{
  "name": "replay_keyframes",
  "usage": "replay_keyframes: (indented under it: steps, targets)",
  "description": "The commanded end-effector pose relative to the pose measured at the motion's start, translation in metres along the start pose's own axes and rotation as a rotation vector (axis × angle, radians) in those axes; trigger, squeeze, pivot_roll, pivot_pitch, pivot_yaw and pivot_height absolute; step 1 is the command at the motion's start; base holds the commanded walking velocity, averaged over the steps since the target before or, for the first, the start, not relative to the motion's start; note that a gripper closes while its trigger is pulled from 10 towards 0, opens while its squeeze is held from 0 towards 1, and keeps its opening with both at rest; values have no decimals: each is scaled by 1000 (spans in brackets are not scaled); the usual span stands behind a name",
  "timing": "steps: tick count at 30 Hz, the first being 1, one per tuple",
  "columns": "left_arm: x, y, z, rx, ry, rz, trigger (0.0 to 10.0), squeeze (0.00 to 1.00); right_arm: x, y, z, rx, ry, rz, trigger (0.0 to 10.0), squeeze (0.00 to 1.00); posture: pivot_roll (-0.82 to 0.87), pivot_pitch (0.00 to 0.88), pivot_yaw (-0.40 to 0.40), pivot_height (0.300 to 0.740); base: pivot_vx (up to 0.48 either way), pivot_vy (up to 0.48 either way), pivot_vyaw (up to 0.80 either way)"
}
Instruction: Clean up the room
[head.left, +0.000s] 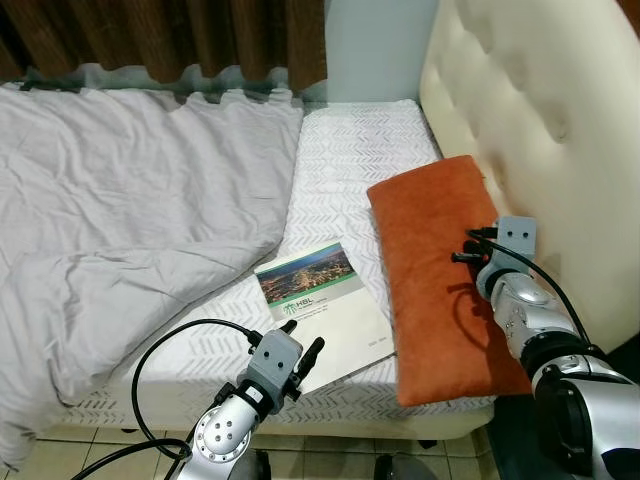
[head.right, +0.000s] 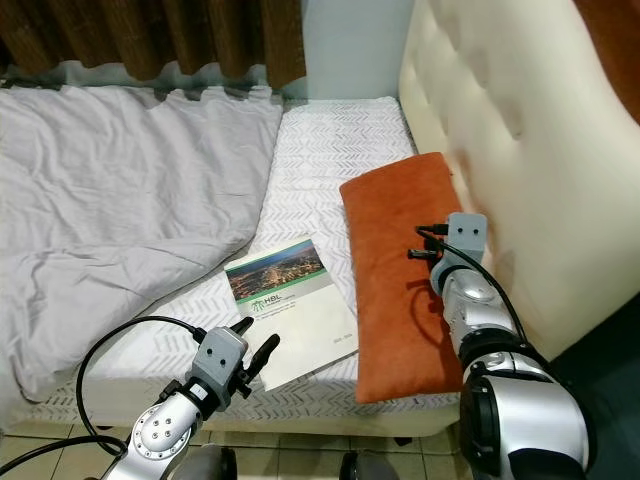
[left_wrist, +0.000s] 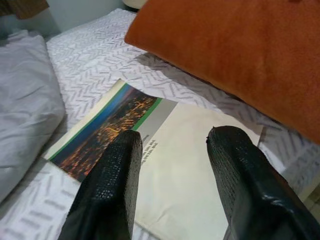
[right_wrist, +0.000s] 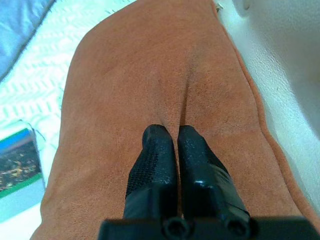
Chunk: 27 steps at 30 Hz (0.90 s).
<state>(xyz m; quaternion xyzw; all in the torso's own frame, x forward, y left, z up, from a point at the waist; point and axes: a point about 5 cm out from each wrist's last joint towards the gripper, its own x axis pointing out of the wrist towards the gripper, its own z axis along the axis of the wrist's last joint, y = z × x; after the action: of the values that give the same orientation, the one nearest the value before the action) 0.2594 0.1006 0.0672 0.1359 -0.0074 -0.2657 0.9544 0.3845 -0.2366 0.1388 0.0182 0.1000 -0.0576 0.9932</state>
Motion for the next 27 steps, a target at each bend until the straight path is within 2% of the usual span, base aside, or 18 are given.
replay_keyframes:
  steps: [1, 5, 6, 7, 8, 13, 17, 18, 19, 21, 23, 27]
  targets:
    - [-5, 1, -2, 9, 14, -4, 10000, 0, -2, -20, 7, 1, -41, -89, 0, 0, 145, 171, -42, 656, 0, 0, 0]
    - [-7, 4, -1, 15, 12, -1, 10000, 0, -3, -19, 4, 4, -42, -103, 0, 0, 160, 175, -37, 656, 0, 0, 0]
    - [-8, 5, 0, 21, 11, 1, 10000, 0, -3, -18, 3, -3, -39, -108, 392, 0, 166, 176, -36, 656, 0, 0, 0]
    - [-8, 7, 1, 30, 9, 4, 10000, 0, -3, -18, 2, -16, -39, -118, 10000, 647, 166, 176, -36, 656, 0, 0, 0]
    - [-8, 8, 3, 42, 4, 5, 10000, 0, -3, -17, 2, -47, -41, -124, 10000, 1000, 177, 176, -33, 656, 0, 0, 0]
    - [-7, 9, 5, 50, -2, 2, 10000, 0, -2, -15, 3, -89, -45, -119, 10000, 1000, 177, 169, -33, 656, 0, 0, 0]
    - [-5, 9, 7, 53, -7, 2, 10000, 0, -2, -17, 11, -201, -87, -150, 10000, 1000, 169, 157, -33, 656, 0, 0, 0]
    - [-4, 9, 7, 59, -7, 4, 10000, 0, -2, -16, 22, -257, -149, -154, 10000, 1000, 165, 149, -36, 656, 0, 0, 0]
    - [-4, 10, 7, 61, -8, 5, 10000, 0, -2, -15, 25, -270, -165, -154, 10000, 1000, 165, 149, -36, 656, 0, 0, 0]
    - [0, 11, 6, 71, 4, 16, 10000, 0, -2, -11, 34, -269, -228, -143, 10000, 1000, 147, 106, -58, 656, 0, 0, 0]
    - [3, 12, 6, 47, 8, 32, 10000, 0, -4, -4, 39, -259, -299, -106, 10000, 1000, 137, 85, -66, 656, 0, 0, 0]
    - [10, 18, 9, 9, 6, 86, 10000, 0, -8, 3, 31, -223, -351, -56, 10000, 1000, 109, 41, -73, 656, 0, 0, 0]
